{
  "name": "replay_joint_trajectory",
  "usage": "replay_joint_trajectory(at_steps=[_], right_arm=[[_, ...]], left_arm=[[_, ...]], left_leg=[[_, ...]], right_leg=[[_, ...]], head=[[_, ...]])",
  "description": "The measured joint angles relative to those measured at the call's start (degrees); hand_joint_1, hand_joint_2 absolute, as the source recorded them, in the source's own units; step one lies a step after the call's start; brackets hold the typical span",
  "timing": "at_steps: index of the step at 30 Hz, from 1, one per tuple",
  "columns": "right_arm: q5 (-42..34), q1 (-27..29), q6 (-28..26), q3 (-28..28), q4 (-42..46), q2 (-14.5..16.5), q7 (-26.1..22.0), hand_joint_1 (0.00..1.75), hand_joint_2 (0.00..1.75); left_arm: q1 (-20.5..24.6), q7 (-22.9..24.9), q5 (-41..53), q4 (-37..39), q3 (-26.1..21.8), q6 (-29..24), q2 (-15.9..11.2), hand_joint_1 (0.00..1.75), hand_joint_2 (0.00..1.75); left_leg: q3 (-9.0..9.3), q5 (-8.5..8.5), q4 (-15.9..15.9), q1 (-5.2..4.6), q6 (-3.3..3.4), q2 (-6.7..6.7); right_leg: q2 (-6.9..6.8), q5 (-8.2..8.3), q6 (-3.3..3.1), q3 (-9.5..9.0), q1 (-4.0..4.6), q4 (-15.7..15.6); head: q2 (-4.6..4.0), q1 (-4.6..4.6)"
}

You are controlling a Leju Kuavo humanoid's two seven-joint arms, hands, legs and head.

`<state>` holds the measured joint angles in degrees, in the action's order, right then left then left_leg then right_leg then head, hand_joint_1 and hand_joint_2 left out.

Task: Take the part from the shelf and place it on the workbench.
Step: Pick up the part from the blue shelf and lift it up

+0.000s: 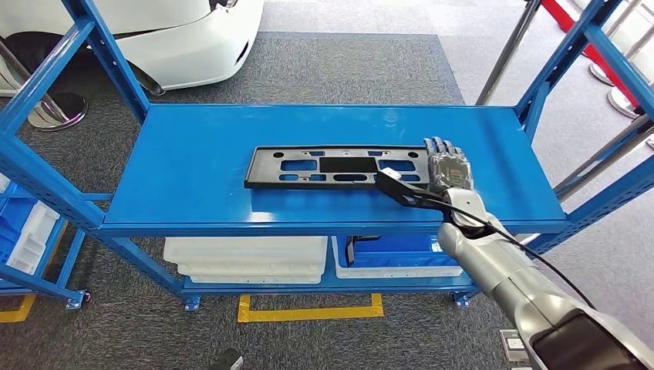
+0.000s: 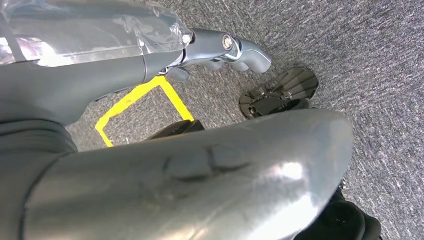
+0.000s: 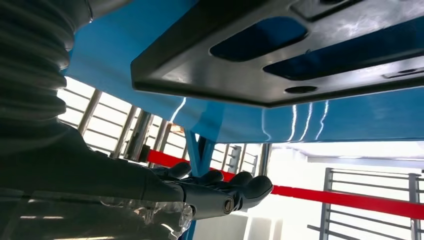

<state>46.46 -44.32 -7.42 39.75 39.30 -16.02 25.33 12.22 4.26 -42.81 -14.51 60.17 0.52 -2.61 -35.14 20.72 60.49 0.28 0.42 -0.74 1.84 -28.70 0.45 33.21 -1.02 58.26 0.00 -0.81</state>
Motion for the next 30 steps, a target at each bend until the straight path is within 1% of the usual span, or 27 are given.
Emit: replay_joint_trajectory(at_steps=[9, 14, 21, 30], right_arm=[[-4.0, -2.1, 0.0, 1.1, -4.2, 3.4, -3.1, 0.00, 1.75], [-5.0, -2.6, 0.1, 1.6, -5.9, 4.7, -3.4, 0.00, 1.75], [-5.2, -2.8, 0.0, 2.0, -7.2, 5.6, -3.5, 0.00, 1.75], [-5.2, -2.9, 0.0, 2.2, -8.1, 5.9, -3.5, 0.00, 1.75]], left_arm=[[1.0, 0.4, 1.0, 0.0, 0.0, 0.4, 0.0, 0.00, 0.00], [1.3, 0.5, 1.0, 0.0, 0.0, 0.7, 0.0, 0.00, 0.00], [1.4, 0.6, 1.1, 0.0, 0.0, 0.7, 0.0, 0.00, 0.00], [1.4, 0.6, 1.1, 0.0, 0.0, 0.7, 0.0, 0.00, 0.00]], left_leg=[[0.01, -0.02, 0.0, 0.00, -0.02, -0.01], [0.00, -0.02, 0.0, 0.00, -0.03, -0.03], [0.00, -0.02, 0.0, 0.00, -0.03, -0.03], [0.01, -0.02, 0.0, 0.00, -0.03, -0.03]], right_leg=[[0.00, 0.00, 0.00, 0.00, 0.00, 0.0], [0.00, 0.00, 0.00, 0.00, 0.00, 0.0], [0.00, 0.00, 0.00, 0.00, 0.00, 0.0], [0.00, 0.00, 0.00, 0.00, 0.00, 0.0]], head=[[0.00, 0.07], [0.00, 0.09], [0.00, 0.06], [0.00, -0.01]])
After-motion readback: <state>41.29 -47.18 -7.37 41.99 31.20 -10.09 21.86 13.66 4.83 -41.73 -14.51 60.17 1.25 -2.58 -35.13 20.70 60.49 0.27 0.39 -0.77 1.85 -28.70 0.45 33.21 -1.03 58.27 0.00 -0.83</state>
